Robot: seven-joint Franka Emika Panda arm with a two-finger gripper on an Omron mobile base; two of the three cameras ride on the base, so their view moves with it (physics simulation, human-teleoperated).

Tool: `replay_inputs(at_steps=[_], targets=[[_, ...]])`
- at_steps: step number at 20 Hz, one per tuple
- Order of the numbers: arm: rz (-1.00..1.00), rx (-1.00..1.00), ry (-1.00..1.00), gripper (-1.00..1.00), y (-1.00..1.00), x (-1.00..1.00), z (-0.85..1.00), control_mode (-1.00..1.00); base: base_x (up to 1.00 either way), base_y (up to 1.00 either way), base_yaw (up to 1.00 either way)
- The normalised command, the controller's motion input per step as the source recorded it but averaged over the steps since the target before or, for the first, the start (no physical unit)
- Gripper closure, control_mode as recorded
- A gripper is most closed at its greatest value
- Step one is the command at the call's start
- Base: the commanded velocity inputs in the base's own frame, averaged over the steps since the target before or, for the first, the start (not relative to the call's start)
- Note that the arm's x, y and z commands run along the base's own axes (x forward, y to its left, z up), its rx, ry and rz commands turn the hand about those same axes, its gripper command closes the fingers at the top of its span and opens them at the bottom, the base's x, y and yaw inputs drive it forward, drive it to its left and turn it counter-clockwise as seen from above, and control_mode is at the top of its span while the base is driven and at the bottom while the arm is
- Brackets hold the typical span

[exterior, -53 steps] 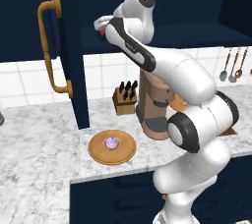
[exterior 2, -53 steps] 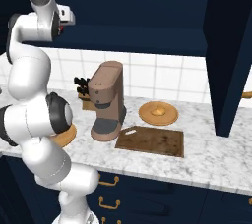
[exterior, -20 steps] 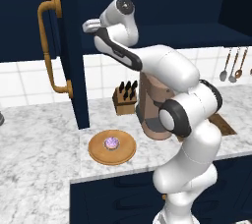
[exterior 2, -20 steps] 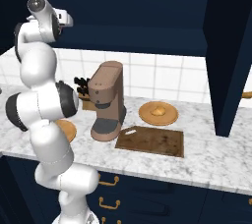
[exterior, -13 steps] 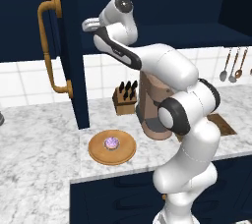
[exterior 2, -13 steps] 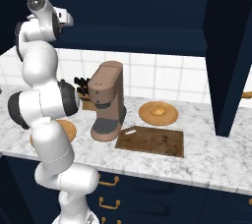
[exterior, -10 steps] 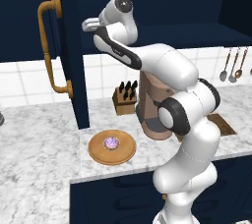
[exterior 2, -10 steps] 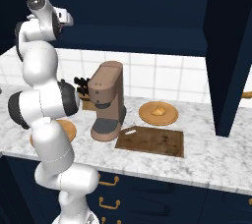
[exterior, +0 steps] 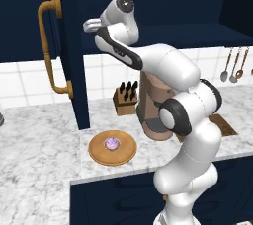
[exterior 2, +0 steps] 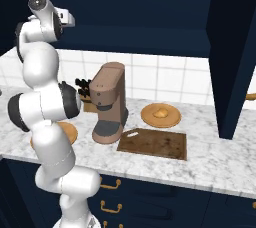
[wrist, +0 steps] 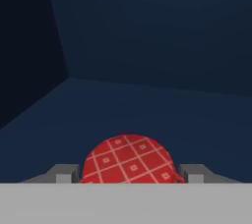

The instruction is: From the different types of pastries on the counter, select a croissant and place it on the cutting board. Then retrieve a jar of jam from the cabinet and place it alongside the croissant on the cutting board.

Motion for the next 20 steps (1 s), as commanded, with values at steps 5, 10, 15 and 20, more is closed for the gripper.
replay_inputs(at_steps=[5,10,15,20], targets=[[-0.01,0.04,0.0,1.0,0.0,-0.85,0.01,-1.0,0.0,0.0,0.0],[-0.03,0.01,0.0,1.0,-0.08,-0.93,0.0,-1.0,0.0,0.0,0.0],[-0.01,0.0,-0.03,1.0,-0.51,-0.76,0.0,-1.0,0.0,0.0,0.0],[0.0,0.01,-0.06,1.0,-0.7,-0.9,0.0,-1.0,0.0,0.0,0.0]])
